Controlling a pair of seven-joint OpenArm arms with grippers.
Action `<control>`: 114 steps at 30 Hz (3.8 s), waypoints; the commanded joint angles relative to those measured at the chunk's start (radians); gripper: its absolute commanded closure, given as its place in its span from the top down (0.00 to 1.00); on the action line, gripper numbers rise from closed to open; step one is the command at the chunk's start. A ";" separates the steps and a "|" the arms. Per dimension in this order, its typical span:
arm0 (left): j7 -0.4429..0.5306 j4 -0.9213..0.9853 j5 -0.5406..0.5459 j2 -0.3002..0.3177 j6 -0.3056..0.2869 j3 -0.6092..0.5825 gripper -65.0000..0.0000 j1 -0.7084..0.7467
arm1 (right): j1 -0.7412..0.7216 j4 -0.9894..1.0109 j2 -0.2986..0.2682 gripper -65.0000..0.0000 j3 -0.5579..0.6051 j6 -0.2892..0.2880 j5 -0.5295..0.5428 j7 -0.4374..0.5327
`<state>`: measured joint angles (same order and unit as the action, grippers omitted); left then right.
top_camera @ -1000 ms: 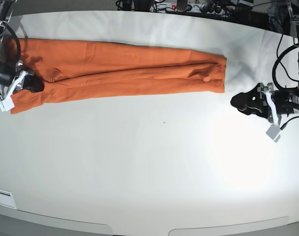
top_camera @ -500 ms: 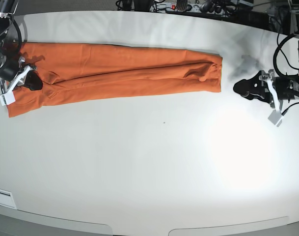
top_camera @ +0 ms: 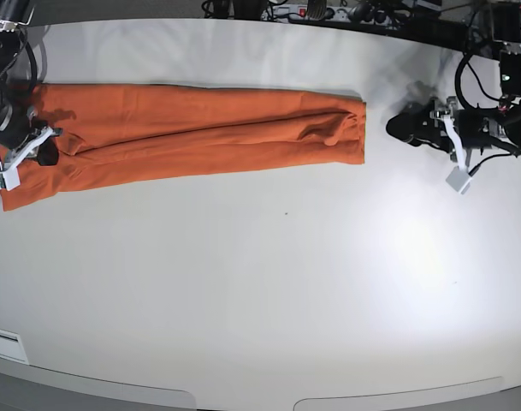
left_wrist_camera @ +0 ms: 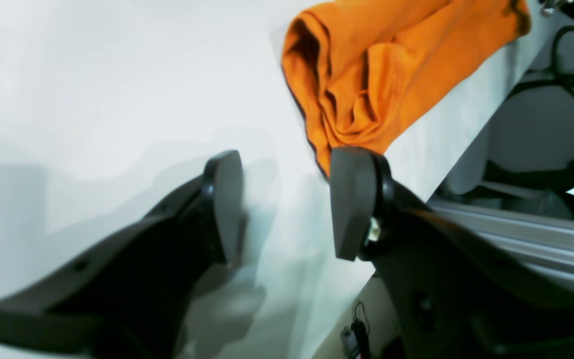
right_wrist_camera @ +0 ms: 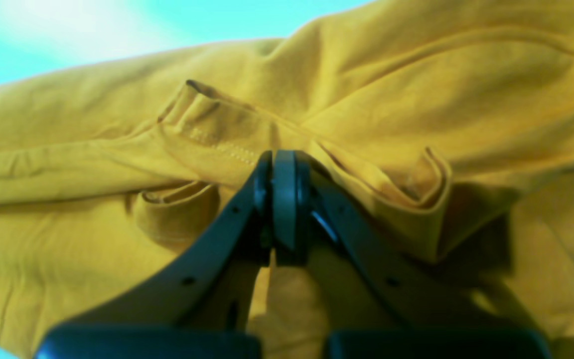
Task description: Fold the T-shirt properly
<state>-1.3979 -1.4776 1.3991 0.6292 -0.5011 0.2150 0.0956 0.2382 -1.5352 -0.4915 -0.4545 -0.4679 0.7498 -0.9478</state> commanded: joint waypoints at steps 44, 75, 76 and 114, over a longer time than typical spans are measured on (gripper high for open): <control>0.043 -0.013 -0.079 -0.312 0.042 0.009 0.38 0.070 | 0.000 -0.062 -0.019 0.12 -0.006 -0.084 0.012 -0.065; 0.142 -0.204 -0.397 -0.311 0.163 0.122 0.46 0.119 | 0.000 -0.062 -0.019 0.12 -0.006 -0.101 0.012 -0.065; 0.142 -0.204 -0.397 -0.311 0.163 0.109 0.46 0.131 | 0.000 -0.062 -0.019 0.12 -0.006 -0.101 0.013 -0.065; 0.217 -0.205 -0.505 -0.465 0.202 0.022 0.00 0.137 | 0.000 -0.062 -0.019 0.00 -0.006 -0.230 0.166 -0.107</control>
<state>-1.1599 -1.6936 0.9272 0.1551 -0.3222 0.2302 0.2241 0.2474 -1.5829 -0.4915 -0.4545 -0.6930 0.8948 -1.0672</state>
